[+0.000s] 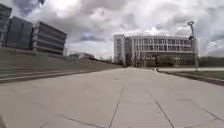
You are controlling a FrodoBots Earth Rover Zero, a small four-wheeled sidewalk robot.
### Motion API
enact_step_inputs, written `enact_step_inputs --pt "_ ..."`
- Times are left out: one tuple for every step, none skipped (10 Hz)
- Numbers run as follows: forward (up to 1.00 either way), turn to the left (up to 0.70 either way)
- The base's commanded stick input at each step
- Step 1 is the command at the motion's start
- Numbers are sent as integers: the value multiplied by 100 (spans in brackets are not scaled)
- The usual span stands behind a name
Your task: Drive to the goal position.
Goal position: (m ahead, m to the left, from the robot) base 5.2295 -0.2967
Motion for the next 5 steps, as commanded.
enact_step_inputs --pt "70 0" --pt "70 0" --pt "70 0" --pt "70 0" --pt "70 0"
